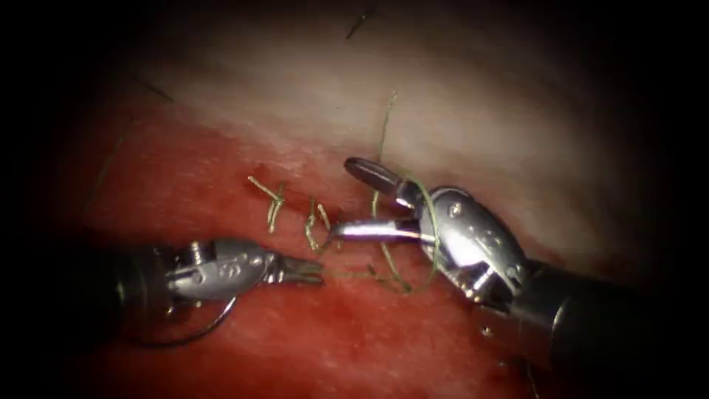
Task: Wound Closure
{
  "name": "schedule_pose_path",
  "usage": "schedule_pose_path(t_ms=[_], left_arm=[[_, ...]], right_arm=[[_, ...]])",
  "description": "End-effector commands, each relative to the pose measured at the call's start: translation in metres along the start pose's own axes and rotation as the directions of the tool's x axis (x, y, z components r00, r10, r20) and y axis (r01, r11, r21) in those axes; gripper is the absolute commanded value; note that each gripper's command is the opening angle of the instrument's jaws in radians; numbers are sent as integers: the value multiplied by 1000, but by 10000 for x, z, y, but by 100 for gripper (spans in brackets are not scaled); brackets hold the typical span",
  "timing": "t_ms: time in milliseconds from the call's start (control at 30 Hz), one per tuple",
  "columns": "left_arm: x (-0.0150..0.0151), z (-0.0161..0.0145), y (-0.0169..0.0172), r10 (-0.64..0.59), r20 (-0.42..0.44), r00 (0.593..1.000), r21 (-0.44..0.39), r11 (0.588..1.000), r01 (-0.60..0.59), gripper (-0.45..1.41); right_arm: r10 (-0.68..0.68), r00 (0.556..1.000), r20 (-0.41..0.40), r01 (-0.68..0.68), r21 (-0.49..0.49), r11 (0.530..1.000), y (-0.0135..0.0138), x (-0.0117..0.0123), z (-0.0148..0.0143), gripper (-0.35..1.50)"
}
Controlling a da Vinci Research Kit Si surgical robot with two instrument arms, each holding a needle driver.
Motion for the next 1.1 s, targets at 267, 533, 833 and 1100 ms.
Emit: schedule_pose_path(t_ms=[267, 533, 833, 1100], left_arm=[[18, -7, 40, 48, 24, 999, -26, 999, -48, -45], [27, -50, 44, 69, 54, 996, -1, 998, -69, -45], [70, -55, 59, 125, 14, 992, -39, 992, -124, -45], [109, -94, 32, 171, -68, 983, -18, 985, -173, -45]], right_arm=[[-44, 999, 15, 44, -32, 999, 10, -10, 10, 135], [-67, 997, 49, 69, -43, 997, 9, -22, 10, 138], [-96, 988, 121, 99, -18, 995, 0, -48, 17, 138], [-115, 980, 165, 115, 9, 993, -1, -63, 11, 138]])
